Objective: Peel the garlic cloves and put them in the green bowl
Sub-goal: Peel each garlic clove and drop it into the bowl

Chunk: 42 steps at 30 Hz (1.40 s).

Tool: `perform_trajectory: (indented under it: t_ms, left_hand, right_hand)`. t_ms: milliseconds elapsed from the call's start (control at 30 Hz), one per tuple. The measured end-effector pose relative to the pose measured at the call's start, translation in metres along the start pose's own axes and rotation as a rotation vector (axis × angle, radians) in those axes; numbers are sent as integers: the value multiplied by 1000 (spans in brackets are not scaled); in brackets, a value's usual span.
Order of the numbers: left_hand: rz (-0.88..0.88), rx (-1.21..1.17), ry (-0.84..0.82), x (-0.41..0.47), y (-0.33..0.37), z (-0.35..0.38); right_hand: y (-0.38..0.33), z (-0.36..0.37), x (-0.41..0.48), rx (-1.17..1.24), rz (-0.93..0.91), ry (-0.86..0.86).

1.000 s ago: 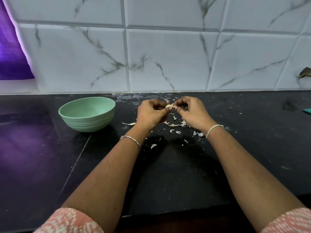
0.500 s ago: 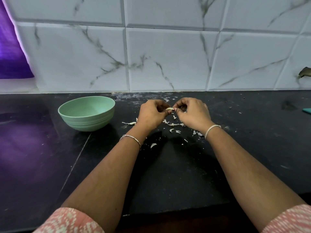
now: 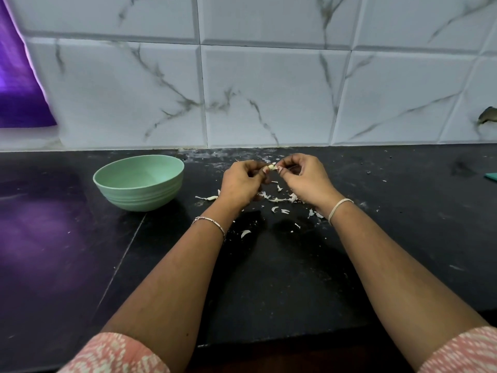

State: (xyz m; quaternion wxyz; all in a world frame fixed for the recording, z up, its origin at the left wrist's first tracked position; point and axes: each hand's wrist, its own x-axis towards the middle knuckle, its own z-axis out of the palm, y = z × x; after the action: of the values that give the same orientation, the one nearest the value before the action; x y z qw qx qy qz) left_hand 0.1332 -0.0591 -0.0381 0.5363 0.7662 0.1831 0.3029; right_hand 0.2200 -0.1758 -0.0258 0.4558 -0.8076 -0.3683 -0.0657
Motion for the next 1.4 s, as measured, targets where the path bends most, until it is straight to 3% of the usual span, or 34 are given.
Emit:
perform_trajectory:
  t_ms: [100,367,567,1000,1233,1400]
  left_hand:
    - [-24,-60,-18,0,0,0]
    - [-183,-324,-102,-3,5,-3]
    - [-169,-372,-141,-2,1,-5]
    - [-162,-350,-172,-2,-2,-8]
    - [-220,-383,-151,-1,-3,-9]
    - [-223,-403,-151,-1,-2,-9]
  right_hand:
    - [1,2,1,100,15,-20]
    - [1,3,1,9,-15,-23]
    - [3,2,2,-15,-19,-39]
    - [12,-17,6,-311,74,136]
    - [21,-29,6,-425,112,33]
    - [19,-24,5,-429,61,111]
